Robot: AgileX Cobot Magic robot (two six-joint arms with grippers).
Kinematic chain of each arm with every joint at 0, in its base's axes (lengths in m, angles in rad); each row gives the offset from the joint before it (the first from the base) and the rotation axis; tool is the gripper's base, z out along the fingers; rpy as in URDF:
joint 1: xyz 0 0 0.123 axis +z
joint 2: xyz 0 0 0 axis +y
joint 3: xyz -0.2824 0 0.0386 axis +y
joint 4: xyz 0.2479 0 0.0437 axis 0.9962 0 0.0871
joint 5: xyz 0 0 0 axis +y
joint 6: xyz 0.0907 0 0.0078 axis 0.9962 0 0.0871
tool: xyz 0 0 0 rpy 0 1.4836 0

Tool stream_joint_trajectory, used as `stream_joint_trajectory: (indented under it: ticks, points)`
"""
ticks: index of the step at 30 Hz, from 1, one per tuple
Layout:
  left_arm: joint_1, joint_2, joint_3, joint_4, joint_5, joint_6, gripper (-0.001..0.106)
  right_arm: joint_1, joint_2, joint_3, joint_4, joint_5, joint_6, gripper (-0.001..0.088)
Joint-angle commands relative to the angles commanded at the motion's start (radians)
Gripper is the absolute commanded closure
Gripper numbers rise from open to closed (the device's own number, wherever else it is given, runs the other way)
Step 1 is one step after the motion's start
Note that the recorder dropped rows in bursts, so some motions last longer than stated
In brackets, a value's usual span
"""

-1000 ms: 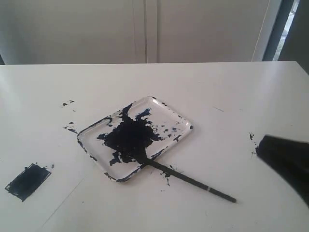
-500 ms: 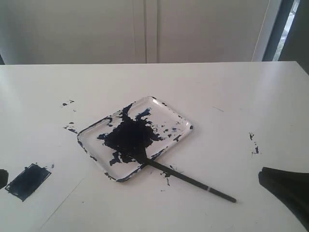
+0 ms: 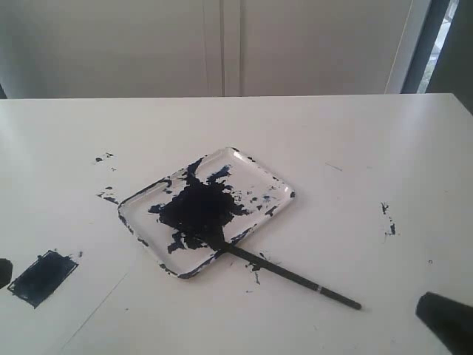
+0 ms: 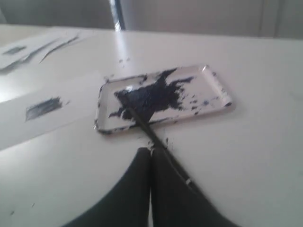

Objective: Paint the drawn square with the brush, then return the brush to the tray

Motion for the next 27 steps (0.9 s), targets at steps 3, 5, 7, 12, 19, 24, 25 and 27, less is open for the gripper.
stream_joint_trajectory:
  ticks: [3,5,7,12,19,24,25,27]
  points:
    - [0.000,0.000,0.000,0.000,0.000,0.000,0.105,-0.139,0.000,0.000,0.133,0.004,-0.265,0.0868]
    - [0.000,0.000,0.000,0.000,0.000,0.000,0.105,-0.223,0.000,0.000,0.208,0.025,-0.414,0.0868]
    - [0.000,0.000,0.000,0.000,0.000,0.000,0.105,-0.297,0.000,0.000,0.227,0.069,-0.465,0.0868]
    - [0.000,0.000,0.000,0.000,0.000,0.000,0.105,-0.410,0.000,0.000,0.242,0.150,-0.466,0.0868]
    - [0.000,0.000,0.000,0.000,0.000,0.000,0.105,-0.441,0.000,0.000,0.239,0.150,-0.467,0.0868]
    - [0.000,0.000,0.000,0.000,0.000,0.000,0.105,-0.441,0.000,0.000,0.239,0.150,-0.467,0.0868]
    - [0.000,0.000,0.000,0.000,0.000,0.000,0.105,-0.441,0.000,0.000,0.239,0.150,-0.467,0.0868]
    - [0.000,0.000,0.000,0.000,0.000,0.000,0.105,-0.441,0.000,0.000,0.239,0.150,-0.467,0.0868]
